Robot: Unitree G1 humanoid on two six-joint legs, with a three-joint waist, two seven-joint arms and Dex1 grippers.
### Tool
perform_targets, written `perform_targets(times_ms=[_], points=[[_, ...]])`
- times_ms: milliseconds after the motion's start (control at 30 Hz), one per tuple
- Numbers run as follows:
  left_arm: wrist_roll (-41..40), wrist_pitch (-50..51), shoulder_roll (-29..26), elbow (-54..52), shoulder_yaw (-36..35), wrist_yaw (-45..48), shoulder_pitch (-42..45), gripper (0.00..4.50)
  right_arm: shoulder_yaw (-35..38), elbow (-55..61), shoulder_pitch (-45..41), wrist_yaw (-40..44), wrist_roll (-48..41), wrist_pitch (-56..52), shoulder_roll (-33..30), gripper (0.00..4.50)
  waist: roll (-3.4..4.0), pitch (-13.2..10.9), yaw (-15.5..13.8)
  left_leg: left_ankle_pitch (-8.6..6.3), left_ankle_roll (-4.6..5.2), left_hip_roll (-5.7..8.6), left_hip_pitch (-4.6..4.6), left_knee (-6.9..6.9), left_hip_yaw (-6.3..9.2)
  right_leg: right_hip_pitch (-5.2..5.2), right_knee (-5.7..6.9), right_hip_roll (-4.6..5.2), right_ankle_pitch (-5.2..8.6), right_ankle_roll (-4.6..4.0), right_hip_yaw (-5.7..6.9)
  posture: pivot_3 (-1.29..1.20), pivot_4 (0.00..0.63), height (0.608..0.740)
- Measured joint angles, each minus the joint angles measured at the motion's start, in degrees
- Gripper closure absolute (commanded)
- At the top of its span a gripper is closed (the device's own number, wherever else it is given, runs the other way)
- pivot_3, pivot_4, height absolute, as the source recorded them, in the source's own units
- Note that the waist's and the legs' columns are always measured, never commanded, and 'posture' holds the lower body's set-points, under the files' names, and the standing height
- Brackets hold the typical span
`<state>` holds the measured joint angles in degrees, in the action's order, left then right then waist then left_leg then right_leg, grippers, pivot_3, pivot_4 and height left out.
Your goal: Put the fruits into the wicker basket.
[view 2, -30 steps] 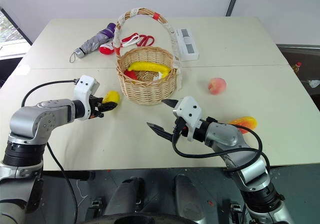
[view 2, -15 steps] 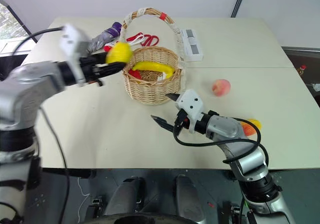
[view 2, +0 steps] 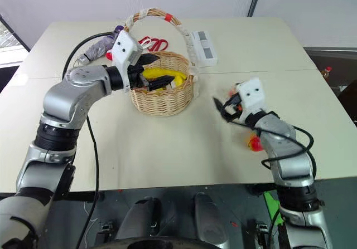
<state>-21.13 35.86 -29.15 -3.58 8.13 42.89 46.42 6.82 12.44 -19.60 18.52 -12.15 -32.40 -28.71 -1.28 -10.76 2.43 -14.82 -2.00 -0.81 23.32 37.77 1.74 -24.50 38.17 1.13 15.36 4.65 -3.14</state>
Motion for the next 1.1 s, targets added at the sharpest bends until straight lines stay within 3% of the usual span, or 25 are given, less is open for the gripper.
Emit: perform_targets(times_ms=[267, 500, 633, 733, 867, 1100], points=[[-3.8, 0.5, -3.5, -10.1, -0.1, 7.8, -6.3, 0.02, 2.8, -20.6, -7.6, -3.8, 0.9, 0.5, 3.3, 0.0, 0.09, 0.0, 0.0, 0.0, 0.01, -0.01, 0.01, -0.01, -0.03, 0.0, 0.02, 0.0, 0.0, 0.0, -0.05, 0.0, 0.15, 0.74], [-5.1, 3.4, -4.1, -13.2, -0.5, 6.6, -8.3, 0.02, 2.9, -29.4, -11.4, -2.1, 0.6, 3.4, 4.2, 0.0, 0.09, 0.0, 0.0, -0.01, 0.02, -0.01, 0.01, 0.0, -0.01, 0.0, 0.01, -0.02, 0.0, 0.0, -0.05, 0.0, 0.15, 0.74], [-5.1, 3.8, -4.4, -14.3, -0.6, 5.4, -9.9, 0.0, 2.6, -31.2, -11.6, -1.0, 0.8, 6.6, 4.6, 1.8, 0.09, 0.0, 0.0, -0.01, 0.01, -0.02, 0.01, 0.0, -0.01, 0.0, 0.02, -0.02, 0.0, 0.0, -0.05, 0.0, 0.15, 0.74], [-5.2, 4.1, -4.4, -14.7, -0.7, 4.7, -10.9, 0.0, 2.4, -31.2, -11.6, -0.8, 1.6, 7.9, 4.6, 2.32, 0.09, 0.0, 0.1, -0.01, 0.02, -0.03, 0.0, 0.0, -0.01, 0.0, 0.02, -0.03, 0.0, 0.0, -0.05, 0.0, 0.15, 0.74], [-7.3, 4.6, -4.6, -15.3, -4.7, 4.1, -14.0, 0.0, 0.1, -24.7, -8.9, 1.2, 3.1, 9.7, 3.2, 2.32, 0.13, -0.1, 0.1, -0.01, 0.02, -0.06, 0.01, -0.03, 0.0, -0.02, 0.01, -0.04, 0.0, 0.0, -0.05, 0.0, 0.15, 0.74], [-10.6, 4.3, -7.3, -13.1, -15.7, 4.4, -22.2, 0.0, -3.3, 4.4, -2.6, 15.4, -4.9, 7.1, -2.8, 2.32, 0.14, -0.1, 0.1, -0.02, 0.03, -0.12, -0.01, 0.0, 0.04, -0.01, 0.01, -0.08, 0.0, 0.0, -0.03, 0.0, 0.15, 0.74]])
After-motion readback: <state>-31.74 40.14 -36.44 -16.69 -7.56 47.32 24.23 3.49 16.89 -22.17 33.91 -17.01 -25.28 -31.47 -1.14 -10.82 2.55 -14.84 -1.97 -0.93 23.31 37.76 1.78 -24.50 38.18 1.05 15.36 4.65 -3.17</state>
